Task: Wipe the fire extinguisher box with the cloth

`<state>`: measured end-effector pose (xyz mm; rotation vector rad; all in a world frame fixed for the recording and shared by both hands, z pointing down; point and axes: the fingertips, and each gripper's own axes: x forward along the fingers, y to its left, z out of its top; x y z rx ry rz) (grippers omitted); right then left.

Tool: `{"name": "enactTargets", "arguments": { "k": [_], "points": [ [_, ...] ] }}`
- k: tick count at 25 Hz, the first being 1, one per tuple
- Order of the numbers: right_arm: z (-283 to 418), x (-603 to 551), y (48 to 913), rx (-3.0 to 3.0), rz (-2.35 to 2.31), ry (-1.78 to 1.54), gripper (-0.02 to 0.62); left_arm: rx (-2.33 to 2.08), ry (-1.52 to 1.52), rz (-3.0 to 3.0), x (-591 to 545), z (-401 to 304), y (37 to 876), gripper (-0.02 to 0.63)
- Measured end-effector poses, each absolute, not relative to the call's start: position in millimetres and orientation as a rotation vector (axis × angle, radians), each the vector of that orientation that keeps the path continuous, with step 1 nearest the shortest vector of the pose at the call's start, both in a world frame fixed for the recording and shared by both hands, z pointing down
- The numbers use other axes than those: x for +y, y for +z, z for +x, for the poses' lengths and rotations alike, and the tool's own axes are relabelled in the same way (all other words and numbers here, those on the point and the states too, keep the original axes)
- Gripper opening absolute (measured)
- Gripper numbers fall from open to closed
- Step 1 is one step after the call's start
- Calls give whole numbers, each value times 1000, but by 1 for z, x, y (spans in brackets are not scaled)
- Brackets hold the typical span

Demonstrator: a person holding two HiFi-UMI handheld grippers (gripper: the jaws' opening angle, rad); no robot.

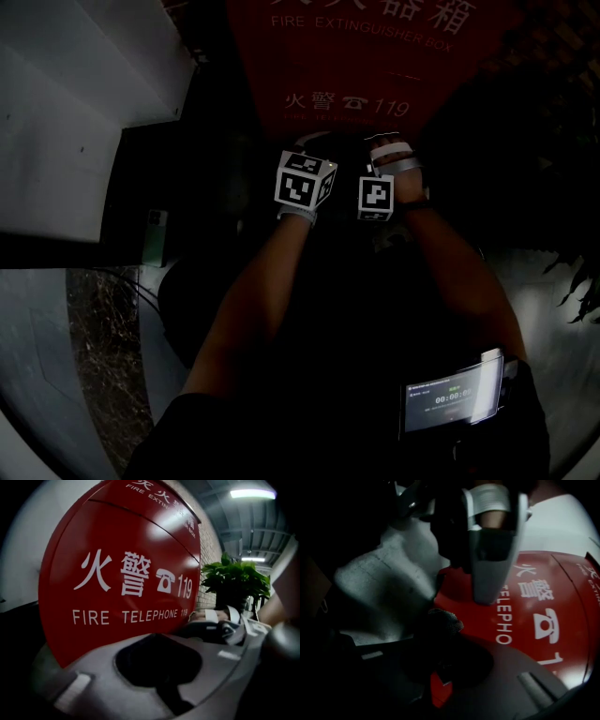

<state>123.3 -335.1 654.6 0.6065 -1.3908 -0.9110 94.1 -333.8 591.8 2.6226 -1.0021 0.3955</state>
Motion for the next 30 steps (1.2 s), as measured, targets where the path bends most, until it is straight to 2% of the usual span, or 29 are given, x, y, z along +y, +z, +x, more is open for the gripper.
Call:
{"name": "enactTargets", "arguments": {
  "k": [6, 12, 19, 23, 30],
  "points": [
    [126, -331, 683, -1405, 539, -833, 44, -1033, 379, 2620, -335, 91, 587, 3],
    [103, -322, 627, -1490, 700, -872, 48, -1089, 204, 2673, -324, 76, 533, 3],
    [110, -306, 469, -1575, 1003, -1024, 48, -1084, 184, 2796, -302, 65, 455, 3],
    [108, -303, 371, -1499, 1102, -1220, 48, -1076, 128, 2842, -302, 69, 396, 3],
    [79, -312, 220, -1408, 1237, -1463, 48, -1122, -78, 2918, -307, 63, 284, 3]
  ]
}}
